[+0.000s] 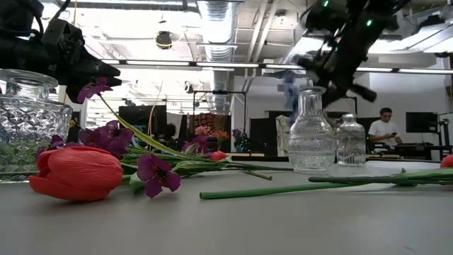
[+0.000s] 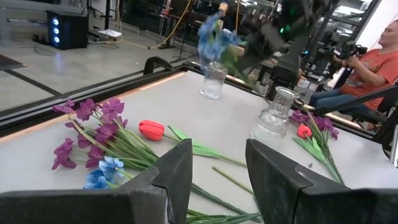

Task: Sort flowers into vase by color
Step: Put the top right blue flowers into the top transparent vase

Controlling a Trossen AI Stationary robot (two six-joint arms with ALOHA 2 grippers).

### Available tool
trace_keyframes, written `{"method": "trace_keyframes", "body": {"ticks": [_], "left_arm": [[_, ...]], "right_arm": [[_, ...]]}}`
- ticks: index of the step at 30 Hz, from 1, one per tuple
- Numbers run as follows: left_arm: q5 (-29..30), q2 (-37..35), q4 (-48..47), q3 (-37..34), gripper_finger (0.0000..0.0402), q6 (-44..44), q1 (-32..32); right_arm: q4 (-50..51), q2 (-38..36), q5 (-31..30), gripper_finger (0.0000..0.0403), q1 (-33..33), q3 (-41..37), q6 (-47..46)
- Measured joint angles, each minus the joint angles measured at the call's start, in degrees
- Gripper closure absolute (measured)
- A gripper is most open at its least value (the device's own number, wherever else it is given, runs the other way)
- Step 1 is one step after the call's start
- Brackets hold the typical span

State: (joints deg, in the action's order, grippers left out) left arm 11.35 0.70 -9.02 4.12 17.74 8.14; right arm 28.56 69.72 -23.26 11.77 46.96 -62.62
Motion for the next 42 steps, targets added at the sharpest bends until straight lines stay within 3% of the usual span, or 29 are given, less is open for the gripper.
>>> {"method": "trace_keyframes", "body": {"ticks": [15, 30, 42], "left_arm": [[0.04, -0.01, 0.0, 0.01, 0.0264, 0.07, 0.0], [0.04, 0.0, 0.0, 0.02, 0.0264, 0.07, -0.01], [1.68, 0.0, 0.11, 0.02, 0.0264, 0.04, 0.0]], "right_arm": [[-9.2, -18.95, -17.22, 0.036, 2.11, 0.13, 29.94], [-14.66, -25.57, -15.68, 0.0362, 15.21, 0.13, 47.5], [-26.36, -24.66, -14.0, 0.0363, 21.58, -7.28, 48.68]]}}
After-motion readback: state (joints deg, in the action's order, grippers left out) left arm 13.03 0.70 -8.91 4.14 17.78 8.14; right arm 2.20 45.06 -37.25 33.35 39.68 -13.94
